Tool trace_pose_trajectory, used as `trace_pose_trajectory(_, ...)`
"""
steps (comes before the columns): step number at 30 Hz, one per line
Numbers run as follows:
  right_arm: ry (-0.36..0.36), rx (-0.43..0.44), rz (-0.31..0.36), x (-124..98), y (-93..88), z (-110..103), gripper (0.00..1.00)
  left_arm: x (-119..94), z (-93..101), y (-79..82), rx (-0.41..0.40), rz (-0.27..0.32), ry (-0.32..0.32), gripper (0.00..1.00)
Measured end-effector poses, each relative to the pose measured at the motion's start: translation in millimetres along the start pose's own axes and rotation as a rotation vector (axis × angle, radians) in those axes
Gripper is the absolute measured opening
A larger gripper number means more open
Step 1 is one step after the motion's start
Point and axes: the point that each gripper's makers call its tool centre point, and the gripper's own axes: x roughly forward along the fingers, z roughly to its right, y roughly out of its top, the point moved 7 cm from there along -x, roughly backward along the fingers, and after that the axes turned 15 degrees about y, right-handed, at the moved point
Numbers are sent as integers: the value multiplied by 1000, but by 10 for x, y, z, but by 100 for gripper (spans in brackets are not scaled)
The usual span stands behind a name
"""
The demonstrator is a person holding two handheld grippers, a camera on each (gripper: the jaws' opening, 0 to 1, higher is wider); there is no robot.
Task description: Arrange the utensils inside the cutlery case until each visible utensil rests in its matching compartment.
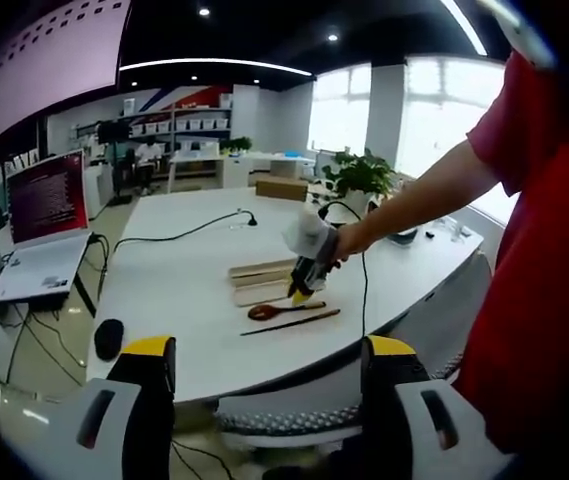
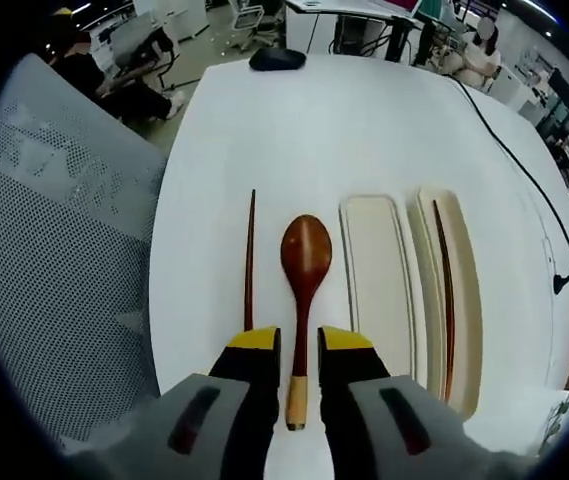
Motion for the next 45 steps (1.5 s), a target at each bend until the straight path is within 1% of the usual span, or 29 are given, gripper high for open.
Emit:
trace_pose_trajectory(4,16,-10,-3,57,0,-63,12,-3,10,11,-11,7,-2,78)
trace_pose_trajectory(9,33,-23,-24,138,-6,-137,12,0,20,26,-17,10,-6,78)
trace_pose_trajectory(18,53,-21,-36,215,-5,-204,12,-18,-2,16,-33,14,-7,79)
trace_pose_trajectory(23,55,-23,-55,276,-39,-240,10,-24,-7,20,-33,21,-6,79)
trace_pose_trajectory(25,55,-21,-52,285,-38,-244,11,-27,-8,39,-25,32,-6,79)
trace_pose_trajectory(28,59,-20,-49,297,-26,-255,10,-38,-10,87,-6,71,-6,76)
trace_pose_trajectory(30,55,-21,-51,300,-23,-250,10,-39,-17,98,-2,67,-7,74)
trace_pose_trajectory(31,56,-18,-50,303,-22,-248,10,-37,-21,101,-10,65,-9,75)
trace_pose_trajectory(32,56,-18,-50,304,-22,-248,10,-32,-32,95,-29,48,-12,76)
trace_pose_trajectory(35,58,-21,-56,310,-29,-241,10,-31,-39,100,-18,57,-6,77)
trace_pose_trajectory(38,57,-21,-61,312,-39,-223,10,-36,-45,98,-25,55,-8,77)
trace_pose_trajectory(40,60,-17,-63,320,-43,-212,9,-32,-48,86,-30,45,-6,77)
trace_pose_trajectory(45,63,-21,-67,351,-48,-234,9,-33,-42,72,-31,42,-7,77)
